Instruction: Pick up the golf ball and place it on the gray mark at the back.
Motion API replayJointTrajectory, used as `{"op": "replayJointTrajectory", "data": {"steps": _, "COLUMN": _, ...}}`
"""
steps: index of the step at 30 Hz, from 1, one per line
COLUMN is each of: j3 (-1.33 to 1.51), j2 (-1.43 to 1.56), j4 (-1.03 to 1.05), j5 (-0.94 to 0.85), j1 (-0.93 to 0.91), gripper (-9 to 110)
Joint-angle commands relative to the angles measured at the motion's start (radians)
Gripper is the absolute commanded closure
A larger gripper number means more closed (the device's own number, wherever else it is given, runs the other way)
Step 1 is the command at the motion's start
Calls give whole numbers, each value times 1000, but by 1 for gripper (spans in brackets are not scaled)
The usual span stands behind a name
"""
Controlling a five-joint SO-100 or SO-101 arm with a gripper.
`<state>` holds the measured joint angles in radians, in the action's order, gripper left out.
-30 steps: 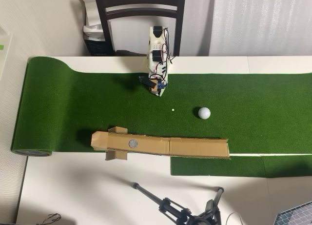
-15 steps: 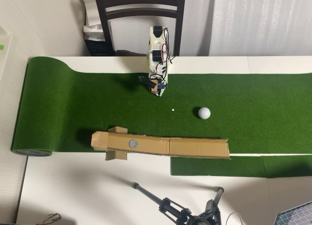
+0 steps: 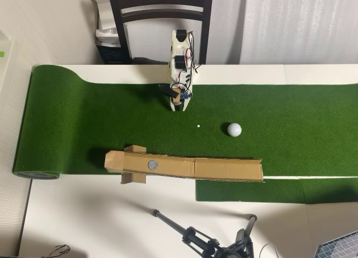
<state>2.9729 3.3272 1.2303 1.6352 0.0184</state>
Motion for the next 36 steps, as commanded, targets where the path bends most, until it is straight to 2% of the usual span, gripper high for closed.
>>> {"op": "replayJointTrajectory", "data": {"steps": 1, "j3": -166, "j2": 100, "j4": -97, "j5": -3, "j1": 5, "gripper": 70}}
{"op": "replayJointTrajectory", "data": {"steps": 6, "j3": -167, "j2": 100, "j4": -221, "j5": -23, "j1": 6, "gripper": 58}}
{"op": "replayJointTrajectory", "data": {"steps": 12, "j3": -172, "j2": 12, "j4": -377, "j5": -12, "j1": 89, "gripper": 58}}
{"op": "replayJointTrajectory", "data": {"steps": 18, "j3": -222, "j2": -307, "j4": -588, "j5": -23, "j1": 172, "gripper": 58}}
{"op": "replayJointTrajectory", "data": {"steps": 26, "j3": -535, "j2": -744, "j4": -580, "j5": -26, "j1": 241, "gripper": 57}}
{"op": "replayJointTrajectory", "data": {"steps": 30, "j3": -723, "j2": -951, "j4": -575, "j5": -98, "j1": 288, "gripper": 58}}
{"op": "replayJointTrajectory", "data": {"steps": 36, "j3": -966, "j2": -1161, "j4": -410, "j5": -124, "j1": 344, "gripper": 58}}
